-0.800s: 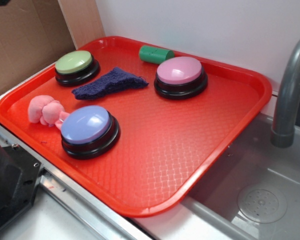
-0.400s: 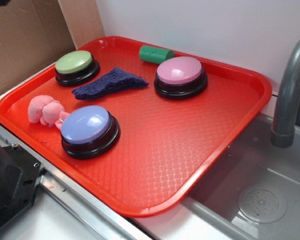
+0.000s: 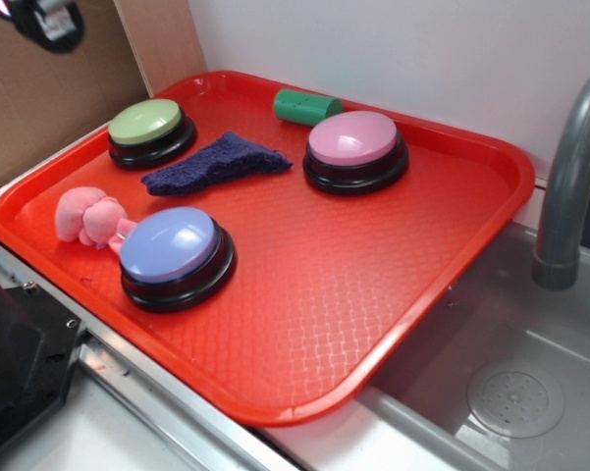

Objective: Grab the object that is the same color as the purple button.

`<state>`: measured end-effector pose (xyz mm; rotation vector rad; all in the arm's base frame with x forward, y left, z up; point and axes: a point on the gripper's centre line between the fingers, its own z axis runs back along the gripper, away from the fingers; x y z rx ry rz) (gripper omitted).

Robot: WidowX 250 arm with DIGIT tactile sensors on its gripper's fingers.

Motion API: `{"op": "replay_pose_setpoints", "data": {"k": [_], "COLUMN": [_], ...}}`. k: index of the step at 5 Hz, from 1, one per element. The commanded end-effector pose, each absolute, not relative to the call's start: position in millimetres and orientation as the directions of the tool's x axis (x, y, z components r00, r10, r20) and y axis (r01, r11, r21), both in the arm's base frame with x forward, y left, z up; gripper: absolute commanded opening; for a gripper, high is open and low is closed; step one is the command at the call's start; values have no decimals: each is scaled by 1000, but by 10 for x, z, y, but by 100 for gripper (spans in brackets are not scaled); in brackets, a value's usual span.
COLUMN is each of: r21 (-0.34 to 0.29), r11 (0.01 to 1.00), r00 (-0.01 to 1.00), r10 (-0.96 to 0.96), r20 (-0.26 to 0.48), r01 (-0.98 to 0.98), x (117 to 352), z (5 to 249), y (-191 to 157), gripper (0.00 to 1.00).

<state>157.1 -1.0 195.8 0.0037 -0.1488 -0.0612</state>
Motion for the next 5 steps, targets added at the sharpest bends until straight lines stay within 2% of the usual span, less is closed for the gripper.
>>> {"op": "replay_pose_setpoints", "data": {"k": [1,2,3,4,5], "r21": [16,-74,-64,-24,-16], "r11": [1000,995,980,972,975], "r00": [978,969,961,961,968], "r10": [23,87,199,236,222], "r20": [207,233,194,147,121], "r01": [-27,-72,-190,-235,-221], "x": [2103,2277,2333,2363,2365], "z": [1431,1013,689,465,328], "y": [228,361,489,629,645], "gripper": [100,100,100,100,100]}}
